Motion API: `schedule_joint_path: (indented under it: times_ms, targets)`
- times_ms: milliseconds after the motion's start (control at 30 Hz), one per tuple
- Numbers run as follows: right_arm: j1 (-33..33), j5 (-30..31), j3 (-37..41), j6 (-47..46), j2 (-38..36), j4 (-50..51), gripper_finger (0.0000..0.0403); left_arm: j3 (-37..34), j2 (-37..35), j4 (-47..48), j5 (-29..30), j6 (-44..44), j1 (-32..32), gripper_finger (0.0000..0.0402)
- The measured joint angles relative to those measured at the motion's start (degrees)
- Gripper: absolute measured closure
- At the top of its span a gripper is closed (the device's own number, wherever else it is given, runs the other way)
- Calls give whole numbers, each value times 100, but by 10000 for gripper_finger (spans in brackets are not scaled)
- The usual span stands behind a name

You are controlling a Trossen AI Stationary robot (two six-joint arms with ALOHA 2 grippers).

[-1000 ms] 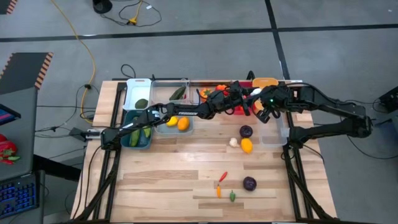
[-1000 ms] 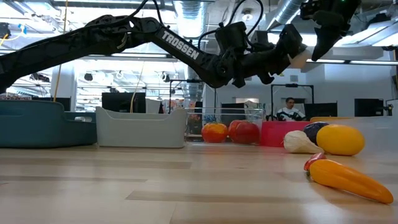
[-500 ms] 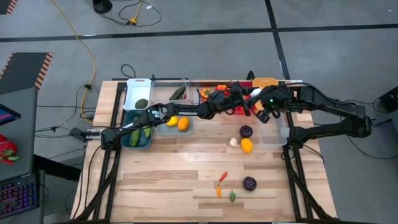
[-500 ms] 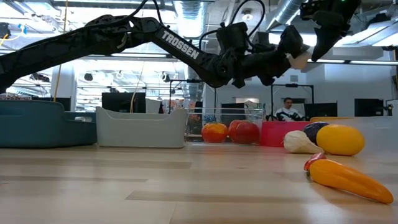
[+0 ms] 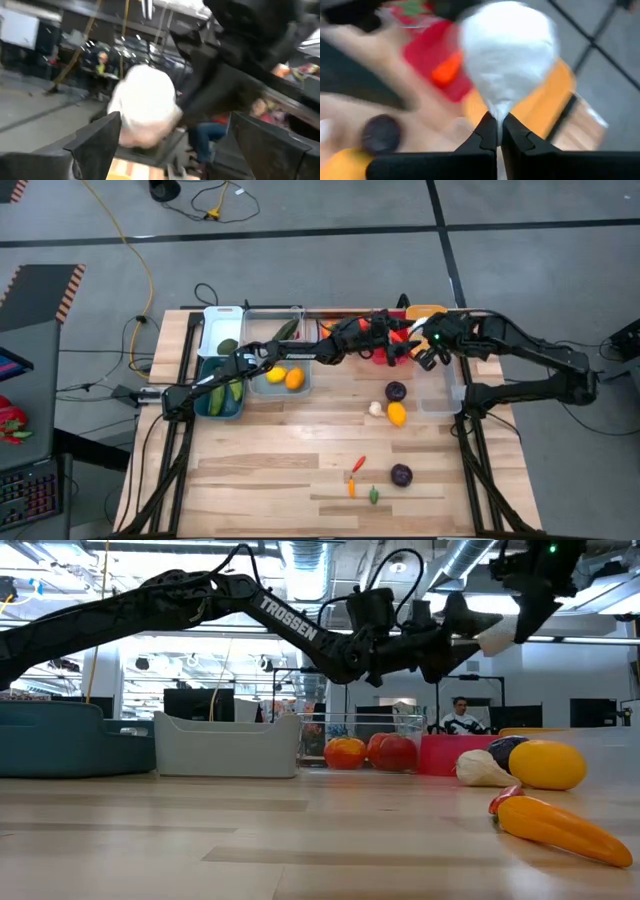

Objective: Sort produce into baskets
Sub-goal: Put the bottom white garlic into the yellow bin

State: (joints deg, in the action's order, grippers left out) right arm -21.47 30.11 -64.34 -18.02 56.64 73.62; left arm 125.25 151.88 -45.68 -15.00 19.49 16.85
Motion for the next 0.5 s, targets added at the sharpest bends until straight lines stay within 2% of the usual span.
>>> schedule_joint_path:
  times_ms: [233, 500]
  targets:
    - [-759, 19, 0, 163, 0, 134, 371, 0, 2, -179, -1538, 528, 381, 38]
    - [-1561, 0, 100, 265, 74, 73, 370, -2, -156, -59, -1982, 464, 667, 38]
